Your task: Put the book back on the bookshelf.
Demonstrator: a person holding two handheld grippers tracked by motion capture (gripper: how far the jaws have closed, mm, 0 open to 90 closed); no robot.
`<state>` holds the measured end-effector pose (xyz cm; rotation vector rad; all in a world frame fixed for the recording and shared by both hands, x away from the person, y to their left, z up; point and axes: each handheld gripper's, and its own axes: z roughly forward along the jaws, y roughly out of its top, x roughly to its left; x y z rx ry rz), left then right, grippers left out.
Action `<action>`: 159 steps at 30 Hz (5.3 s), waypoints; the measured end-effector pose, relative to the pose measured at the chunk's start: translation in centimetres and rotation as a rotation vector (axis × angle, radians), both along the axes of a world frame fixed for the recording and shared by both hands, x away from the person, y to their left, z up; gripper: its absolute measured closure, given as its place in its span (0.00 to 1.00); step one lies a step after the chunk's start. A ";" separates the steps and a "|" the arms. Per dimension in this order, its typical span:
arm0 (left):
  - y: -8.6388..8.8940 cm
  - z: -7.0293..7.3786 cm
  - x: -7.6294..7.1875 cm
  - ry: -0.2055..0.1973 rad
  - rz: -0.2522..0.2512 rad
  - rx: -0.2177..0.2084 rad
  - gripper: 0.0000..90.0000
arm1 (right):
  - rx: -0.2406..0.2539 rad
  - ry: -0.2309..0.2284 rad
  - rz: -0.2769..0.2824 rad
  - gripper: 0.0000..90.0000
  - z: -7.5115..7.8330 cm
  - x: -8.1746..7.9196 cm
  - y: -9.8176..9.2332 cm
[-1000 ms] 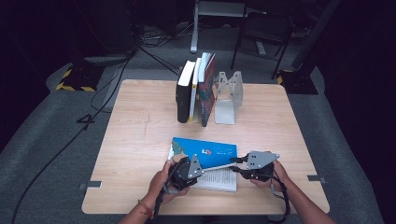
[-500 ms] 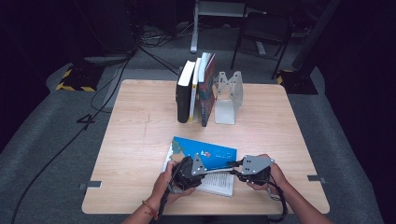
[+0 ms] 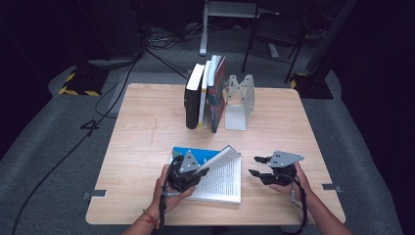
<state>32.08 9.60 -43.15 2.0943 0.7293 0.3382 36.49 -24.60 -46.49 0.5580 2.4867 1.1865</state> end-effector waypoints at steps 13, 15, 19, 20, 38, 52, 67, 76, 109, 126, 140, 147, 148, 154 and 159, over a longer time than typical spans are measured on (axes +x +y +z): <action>-0.6 0.1 -0.4 0.065 -0.009 0.105 0.89 | -0.007 0.062 0.132 0.58 -0.9 0.2 2.3; -0.5 0.0 -0.4 0.060 -0.016 0.108 0.89 | -0.033 0.069 0.217 0.57 -0.6 -0.6 2.8; -0.6 -0.6 -0.5 0.059 -0.042 0.128 0.89 | -0.064 0.090 0.286 0.56 -0.6 -2.1 3.0; -0.6 -0.8 -0.6 0.061 -0.052 0.128 0.88 | -0.071 0.096 0.293 0.55 -0.7 -2.6 2.9; -0.8 -2.2 -1.2 0.056 -0.094 0.167 0.82 | -0.139 0.130 0.280 0.46 -1.8 -3.1 3.6; -2.3 -2.8 -2.0 0.102 -0.230 0.245 0.45 | -0.020 0.117 0.223 0.42 -1.0 -3.0 4.3; -5.5 -3.1 -3.2 0.020 -0.153 0.302 0.34 | 0.107 0.036 0.154 0.42 0.8 -2.8 5.0; -6.2 -3.0 -2.7 -0.007 -0.063 0.271 0.58 | 0.097 0.032 0.151 0.42 1.2 -2.5 5.4; 0.0 3.8 -1.9 -0.162 0.013 -0.069 0.89 | -0.032 0.103 0.011 0.46 -3.1 2.1 4.3; 0.2 2.2 -3.2 -0.002 -0.074 -0.085 0.86 | 0.208 0.124 0.118 0.57 -2.1 1.2 4.7; 2.1 0.5 -5.6 -0.028 -0.047 -0.196 0.74 | 0.267 0.106 0.164 0.67 0.1 -0.5 6.3; 2.6 0.7 -4.3 -0.019 -0.102 -0.227 0.85 | 0.268 0.095 0.175 0.73 0.3 -0.6 6.4; 2.5 0.8 -4.0 -0.019 -0.115 -0.229 0.86 | 0.274 0.101 0.173 0.73 0.2 -0.5 6.3; 0.8 2.2 -1.6 -0.005 -0.183 -0.291 0.88 | 0.312 0.082 0.148 0.73 1.0 0.0 4.5; -2.6 3.9 0.4 -0.003 -0.246 -0.243 0.88 | 0.339 0.045 0.112 0.73 2.1 0.3 1.3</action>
